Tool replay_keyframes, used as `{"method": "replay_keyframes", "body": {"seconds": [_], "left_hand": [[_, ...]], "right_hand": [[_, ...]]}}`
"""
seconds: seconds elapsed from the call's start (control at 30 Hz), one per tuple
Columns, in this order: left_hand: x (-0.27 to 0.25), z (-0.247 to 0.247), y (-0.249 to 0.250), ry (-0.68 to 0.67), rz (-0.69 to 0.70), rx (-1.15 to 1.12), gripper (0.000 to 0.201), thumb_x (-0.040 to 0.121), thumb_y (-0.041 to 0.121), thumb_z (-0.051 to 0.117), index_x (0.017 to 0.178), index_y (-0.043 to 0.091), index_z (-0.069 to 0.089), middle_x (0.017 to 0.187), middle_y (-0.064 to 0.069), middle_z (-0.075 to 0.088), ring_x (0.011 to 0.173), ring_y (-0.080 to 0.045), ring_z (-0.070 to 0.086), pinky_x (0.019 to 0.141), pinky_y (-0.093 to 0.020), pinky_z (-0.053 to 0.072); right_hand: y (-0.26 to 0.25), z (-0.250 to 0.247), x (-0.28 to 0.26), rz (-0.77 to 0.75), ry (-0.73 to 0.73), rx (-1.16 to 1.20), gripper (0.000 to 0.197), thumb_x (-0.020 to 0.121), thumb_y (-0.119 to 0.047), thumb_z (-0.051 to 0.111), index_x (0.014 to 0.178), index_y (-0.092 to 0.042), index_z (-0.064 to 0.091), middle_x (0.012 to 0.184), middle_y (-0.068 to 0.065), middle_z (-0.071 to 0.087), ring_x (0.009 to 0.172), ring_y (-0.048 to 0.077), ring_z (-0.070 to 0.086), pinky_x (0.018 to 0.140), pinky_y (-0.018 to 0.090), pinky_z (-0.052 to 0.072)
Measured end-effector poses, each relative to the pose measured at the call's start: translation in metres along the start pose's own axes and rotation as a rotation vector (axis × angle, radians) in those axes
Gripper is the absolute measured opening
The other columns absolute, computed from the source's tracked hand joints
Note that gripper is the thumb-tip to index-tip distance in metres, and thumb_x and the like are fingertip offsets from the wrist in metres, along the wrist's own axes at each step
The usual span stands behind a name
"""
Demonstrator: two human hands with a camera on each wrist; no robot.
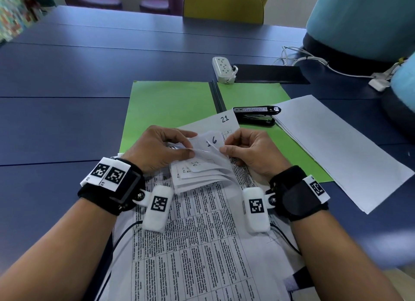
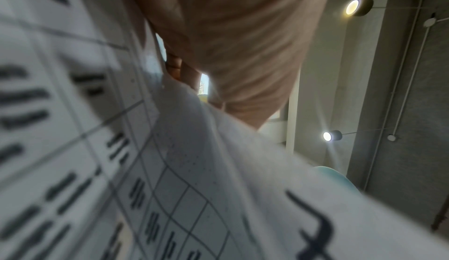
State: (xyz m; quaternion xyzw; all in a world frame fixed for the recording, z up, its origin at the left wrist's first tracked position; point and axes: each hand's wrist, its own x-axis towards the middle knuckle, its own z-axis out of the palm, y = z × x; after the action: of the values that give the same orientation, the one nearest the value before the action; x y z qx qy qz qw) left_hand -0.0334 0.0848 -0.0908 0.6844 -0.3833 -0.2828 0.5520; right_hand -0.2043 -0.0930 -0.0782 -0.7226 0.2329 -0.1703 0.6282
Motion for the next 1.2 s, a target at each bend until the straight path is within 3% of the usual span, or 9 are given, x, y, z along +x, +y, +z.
{"method": "replay_keyframes", "body": {"seconds": [0.23,0.33,0.43,0.57,0.7,0.77,0.9,1.03,1.2], "left_hand": [[0.0002,-0.0006,-0.0004,-0.002,0.001,0.01,0.017,0.074,0.003,0.085,0.072,0.018,0.078,0.108,0.018,0.075,0.108,0.0,0.068,0.092,-0.018,0.048],[0.0002,0.0001,-0.0002,0.002,-0.002,0.012,0.015,0.074,0.002,0.084,0.073,0.015,0.077,0.108,0.019,0.075,0.107,0.0,0.069,0.09,-0.017,0.049],[0.0005,0.0,-0.001,-0.004,0.001,0.015,0.014,0.074,0.001,0.084,0.074,0.013,0.077,0.108,0.018,0.076,0.107,-0.001,0.069,0.09,-0.017,0.049],[0.0005,-0.0004,-0.0022,-0.005,0.009,0.014,0.016,0.073,0.0,0.085,0.073,0.014,0.078,0.109,0.017,0.076,0.108,-0.002,0.069,0.09,-0.017,0.049],[0.0009,-0.0002,-0.0023,-0.002,0.007,0.009,0.015,0.073,0.0,0.085,0.073,0.013,0.078,0.11,0.015,0.076,0.108,-0.003,0.069,0.091,-0.019,0.048],[0.001,-0.0003,-0.002,-0.005,0.005,0.005,0.016,0.073,0.0,0.085,0.071,0.015,0.078,0.11,0.015,0.076,0.107,-0.003,0.069,0.09,-0.019,0.048],[0.0001,-0.0007,-0.0011,-0.005,0.005,0.0,0.021,0.073,0.001,0.085,0.068,0.021,0.078,0.111,0.016,0.075,0.107,-0.004,0.069,0.093,-0.023,0.05],[0.0003,-0.0012,-0.0014,-0.008,0.015,0.007,0.023,0.073,0.001,0.085,0.067,0.022,0.078,0.11,0.016,0.075,0.109,-0.004,0.069,0.095,-0.024,0.049],[-0.0009,0.0004,-0.0005,0.033,0.051,0.009,0.018,0.07,-0.002,0.087,0.071,0.011,0.075,0.11,0.012,0.076,0.107,-0.007,0.07,0.096,-0.027,0.051]], "right_hand": [[-0.0026,-0.0036,-0.0002,-0.053,-0.042,-0.074,0.038,0.075,0.003,0.079,0.103,-0.017,0.064,0.091,0.004,0.066,0.067,0.013,0.059,0.058,0.027,0.055],[-0.0068,-0.0045,-0.0033,-0.121,-0.029,-0.161,0.029,0.075,0.0,0.081,0.093,-0.013,0.063,0.097,0.0,0.065,0.075,0.012,0.061,0.068,0.033,0.056],[-0.0075,-0.0032,-0.0037,-0.182,-0.04,-0.267,0.011,0.078,-0.015,0.081,0.081,-0.013,0.071,0.107,-0.002,0.066,0.09,0.01,0.065,0.085,0.023,0.052],[-0.0082,-0.0015,-0.0033,-0.106,-0.088,-0.207,0.025,0.078,-0.046,0.068,0.079,-0.022,0.077,0.111,-0.004,0.065,0.11,0.005,0.06,0.088,0.031,0.05],[-0.0062,-0.002,-0.0014,-0.1,-0.075,-0.217,0.008,0.085,-0.022,0.074,0.079,-0.025,0.077,0.106,-0.006,0.067,0.104,-0.001,0.062,0.089,0.017,0.046],[-0.0047,-0.0031,-0.0004,-0.102,-0.07,-0.265,0.015,0.083,-0.012,0.077,0.077,-0.025,0.076,0.104,-0.007,0.067,0.098,-0.003,0.064,0.091,0.016,0.046],[-0.0052,-0.004,-0.0013,-0.085,-0.082,-0.327,0.012,0.079,-0.012,0.08,0.075,-0.021,0.075,0.105,-0.008,0.067,0.103,-0.003,0.062,0.099,0.02,0.045],[-0.004,-0.0039,-0.0007,-0.091,-0.076,-0.316,0.013,0.079,-0.011,0.081,0.077,-0.022,0.075,0.103,-0.008,0.067,0.1,-0.007,0.062,0.094,0.015,0.044],[-0.0019,-0.0045,0.0006,-0.119,-0.118,-0.275,0.016,0.075,-0.008,0.083,0.081,-0.022,0.078,0.111,0.005,0.069,0.11,0.011,0.064,0.104,0.037,0.048]]}}
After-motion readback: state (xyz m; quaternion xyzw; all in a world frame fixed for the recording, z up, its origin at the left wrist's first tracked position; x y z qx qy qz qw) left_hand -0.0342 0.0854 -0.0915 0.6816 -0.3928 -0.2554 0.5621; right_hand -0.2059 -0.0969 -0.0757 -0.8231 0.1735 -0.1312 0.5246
